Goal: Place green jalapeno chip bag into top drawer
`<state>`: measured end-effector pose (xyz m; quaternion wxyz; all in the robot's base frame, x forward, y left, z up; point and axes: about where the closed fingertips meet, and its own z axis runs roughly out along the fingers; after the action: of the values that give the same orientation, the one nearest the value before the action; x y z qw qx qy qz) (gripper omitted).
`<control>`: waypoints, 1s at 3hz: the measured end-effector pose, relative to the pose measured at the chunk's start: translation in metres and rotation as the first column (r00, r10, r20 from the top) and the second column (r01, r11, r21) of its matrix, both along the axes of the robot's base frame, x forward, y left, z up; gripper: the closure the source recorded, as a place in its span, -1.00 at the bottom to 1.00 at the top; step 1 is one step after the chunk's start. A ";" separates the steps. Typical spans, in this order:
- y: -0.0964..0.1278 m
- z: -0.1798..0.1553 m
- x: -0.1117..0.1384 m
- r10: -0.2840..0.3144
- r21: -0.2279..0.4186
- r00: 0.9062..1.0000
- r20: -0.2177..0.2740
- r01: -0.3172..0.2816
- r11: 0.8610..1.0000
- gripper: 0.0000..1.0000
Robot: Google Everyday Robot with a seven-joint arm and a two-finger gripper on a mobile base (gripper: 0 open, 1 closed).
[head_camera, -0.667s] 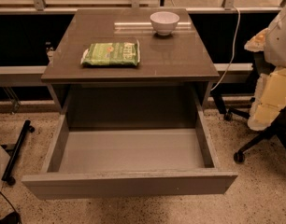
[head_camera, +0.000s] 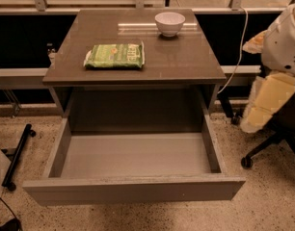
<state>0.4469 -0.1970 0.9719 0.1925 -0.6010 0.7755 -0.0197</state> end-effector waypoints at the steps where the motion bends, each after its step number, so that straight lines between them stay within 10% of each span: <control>1: 0.022 -0.005 0.011 0.010 0.062 1.000 0.028 -0.012 0.998 -1.00; 3: 0.100 -0.031 0.078 0.121 0.172 0.992 0.038 -0.126 0.977 -1.00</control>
Offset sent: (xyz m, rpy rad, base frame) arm 0.0735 0.1031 -0.0381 0.2145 -0.0336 0.1152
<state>0.5245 -0.0970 0.9406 0.2557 -0.6286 0.7327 0.0522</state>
